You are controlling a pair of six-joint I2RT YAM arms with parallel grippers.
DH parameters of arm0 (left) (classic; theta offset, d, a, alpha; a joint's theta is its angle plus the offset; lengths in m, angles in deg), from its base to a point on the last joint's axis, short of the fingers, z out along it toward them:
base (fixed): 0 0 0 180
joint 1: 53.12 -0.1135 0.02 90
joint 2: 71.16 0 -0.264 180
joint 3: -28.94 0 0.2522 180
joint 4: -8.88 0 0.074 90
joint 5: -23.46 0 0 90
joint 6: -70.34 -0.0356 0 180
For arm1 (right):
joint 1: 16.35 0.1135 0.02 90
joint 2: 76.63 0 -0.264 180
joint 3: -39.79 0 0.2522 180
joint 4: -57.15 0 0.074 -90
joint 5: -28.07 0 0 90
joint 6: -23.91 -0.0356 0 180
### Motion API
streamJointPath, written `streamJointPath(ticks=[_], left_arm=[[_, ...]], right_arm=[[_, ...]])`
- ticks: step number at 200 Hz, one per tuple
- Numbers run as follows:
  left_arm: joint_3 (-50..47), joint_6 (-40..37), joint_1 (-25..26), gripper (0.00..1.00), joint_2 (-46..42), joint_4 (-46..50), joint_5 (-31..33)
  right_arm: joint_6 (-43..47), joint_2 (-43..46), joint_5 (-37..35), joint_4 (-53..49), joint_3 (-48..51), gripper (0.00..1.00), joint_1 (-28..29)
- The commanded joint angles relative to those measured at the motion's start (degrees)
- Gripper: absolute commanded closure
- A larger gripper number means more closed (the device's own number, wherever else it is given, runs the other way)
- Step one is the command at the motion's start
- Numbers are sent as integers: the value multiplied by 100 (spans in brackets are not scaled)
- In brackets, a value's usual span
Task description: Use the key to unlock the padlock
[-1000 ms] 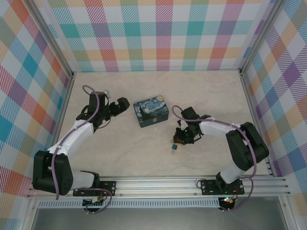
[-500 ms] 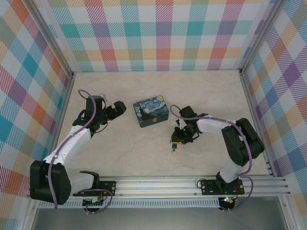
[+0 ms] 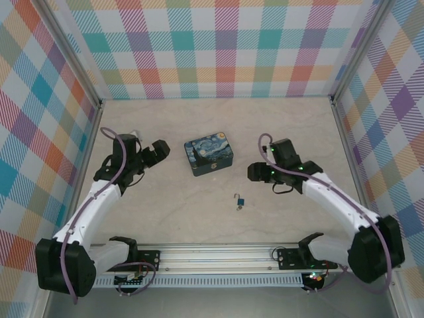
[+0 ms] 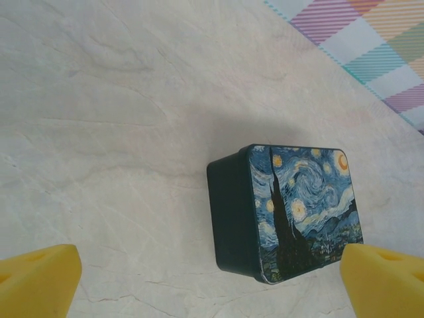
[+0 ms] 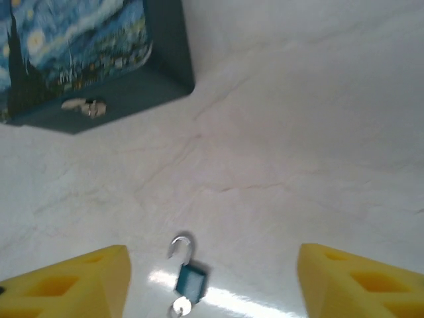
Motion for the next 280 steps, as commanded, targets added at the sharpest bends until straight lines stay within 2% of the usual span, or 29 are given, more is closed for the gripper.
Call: streamJointPath(ticks=[1, 20, 65, 92, 107, 160, 211, 241, 253, 280], left_arm=[[-60, -201, -142, 0, -361, 314, 462], [-94, -443, -176, 0, -522, 442, 653], [-432, -1214, -214, 0, -891, 419, 1435], [-960, -1692, -215, 0, -1109, -38, 2309], [-1201, -1958, -218, 0, -1074, -456, 2551], [-1800, -2391, -217, 0, -384, -1794, 2382], [-2385, -2560, -221, 0, 81, -3149, 2205], [-2523, -2705, -225, 0, 540, -3922, 1920], [-2534, -2752, -222, 0, 754, -4164, 1896], [-2424, -2916, -223, 0, 1099, -4470, 1747]], right_arm=[[673, 646, -568, 534, 410, 19, -295], [1019, 1076, -834, 1054, 777, 0, -616], [1566, 1344, -1243, 2398, 1751, 0, -1403], [1649, 1170, -1221, 3705, 2468, 0, -1771], [1628, 881, -1087, 4379, 2743, 0, -1928], [1998, -458, -584, 6180, 2862, 0, -2101], [2296, -1390, -194, 7109, 2586, 0, -2219], [2255, -2428, -21, 8392, 2679, 0, -2278], [2219, -2280, -31, 7815, 2519, 0, -2318], [1982, -2362, 239, 7456, 2269, 0, -2552]])
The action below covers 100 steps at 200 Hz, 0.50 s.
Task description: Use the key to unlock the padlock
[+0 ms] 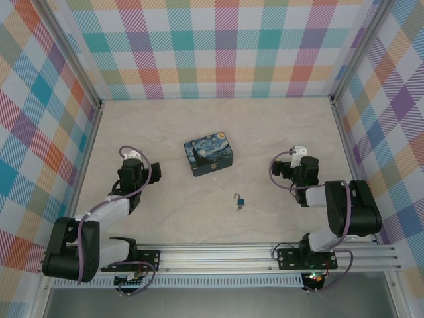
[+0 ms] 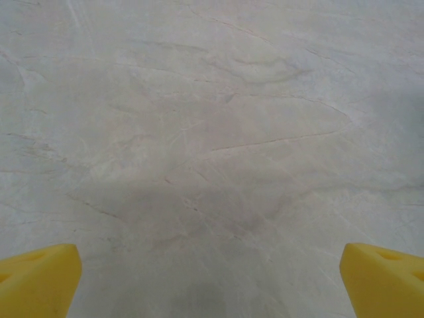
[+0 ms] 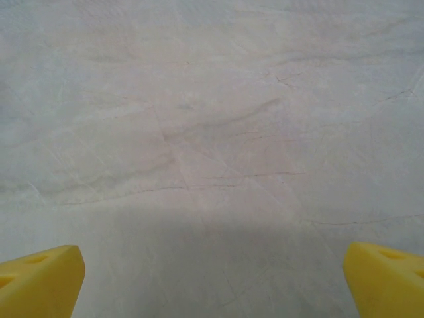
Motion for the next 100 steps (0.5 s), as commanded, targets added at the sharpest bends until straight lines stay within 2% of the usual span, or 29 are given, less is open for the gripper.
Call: streamJointPath(ticks=[1, 47, 67, 100], left_arm=[[37, -283, -69, 0, 240, -766, -238], [43, -551, -108, 0, 832, -1894, -664], [107, -652, -161, 0, 983, -2003, -744], [-402, -661, -302, 0, 2074, -4097, -875]], right_arm=[[-167, 11, 367, 93, -346, 0, -230], [-146, 23, 360, 76, -350, 0, -227], [-149, 19, 360, 76, -350, 0, -228], [-150, 20, 360, 76, -350, 0, -223]])
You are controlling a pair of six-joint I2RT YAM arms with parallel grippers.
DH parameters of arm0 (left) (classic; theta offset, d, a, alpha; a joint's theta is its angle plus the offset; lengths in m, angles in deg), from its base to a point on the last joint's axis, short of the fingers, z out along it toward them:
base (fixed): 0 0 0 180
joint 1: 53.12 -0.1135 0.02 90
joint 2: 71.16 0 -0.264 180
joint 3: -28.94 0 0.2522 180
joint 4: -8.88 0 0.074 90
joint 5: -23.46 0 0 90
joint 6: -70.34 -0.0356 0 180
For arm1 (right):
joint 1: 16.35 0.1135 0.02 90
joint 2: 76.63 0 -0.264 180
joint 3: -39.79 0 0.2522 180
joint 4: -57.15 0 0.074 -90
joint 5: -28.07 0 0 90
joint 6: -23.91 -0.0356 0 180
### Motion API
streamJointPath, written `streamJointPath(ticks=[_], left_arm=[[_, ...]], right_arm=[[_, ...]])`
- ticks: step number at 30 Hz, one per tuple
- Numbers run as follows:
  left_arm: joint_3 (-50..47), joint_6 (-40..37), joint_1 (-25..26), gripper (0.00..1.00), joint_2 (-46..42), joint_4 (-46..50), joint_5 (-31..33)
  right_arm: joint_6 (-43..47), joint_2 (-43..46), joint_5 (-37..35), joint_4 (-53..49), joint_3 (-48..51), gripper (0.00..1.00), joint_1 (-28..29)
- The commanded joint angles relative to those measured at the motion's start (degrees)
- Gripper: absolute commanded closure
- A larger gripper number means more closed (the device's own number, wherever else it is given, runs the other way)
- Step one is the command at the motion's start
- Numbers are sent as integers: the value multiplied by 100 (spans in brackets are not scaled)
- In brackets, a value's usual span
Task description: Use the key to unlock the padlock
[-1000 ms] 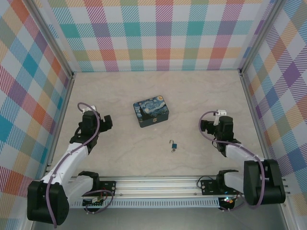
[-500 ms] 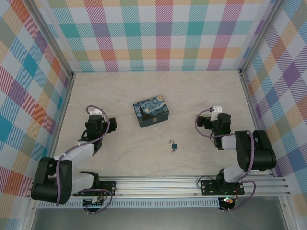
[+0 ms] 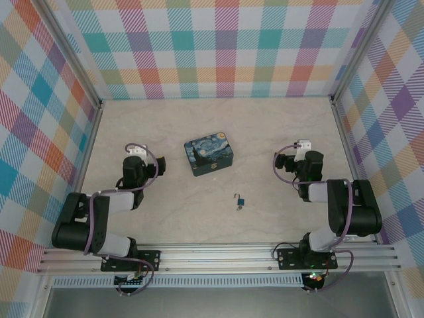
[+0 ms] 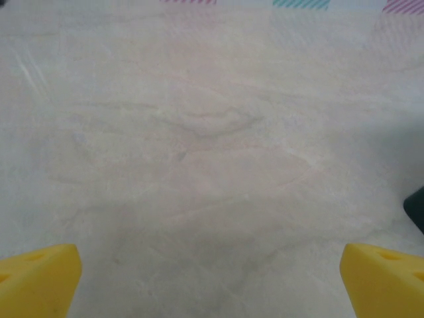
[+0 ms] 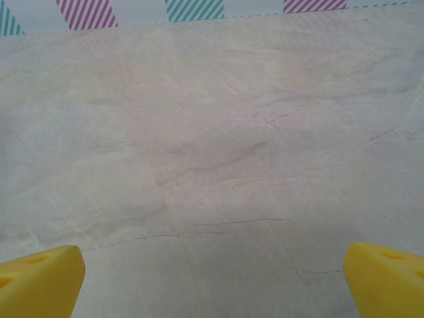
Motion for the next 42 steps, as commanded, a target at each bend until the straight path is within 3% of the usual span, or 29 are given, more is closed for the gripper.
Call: streamJointPath(ticks=[1, 3, 5, 42], left_arm=[[-281, -126, -159, 0, 689, -1644, -192], [43, 16, -251, 0, 492, -679, -172], [246, 108, -313, 0, 583, -419, -153], [221, 102, -328, 0, 591, -466, -174]], right_arm=[[-61, 20, 126, 89, -53, 0, -6], [-61, 14, 122, 98, -53, 0, -2], [-60, 18, 117, 95, -53, 0, -8], [-54, 25, 126, 72, -62, 0, 9]])
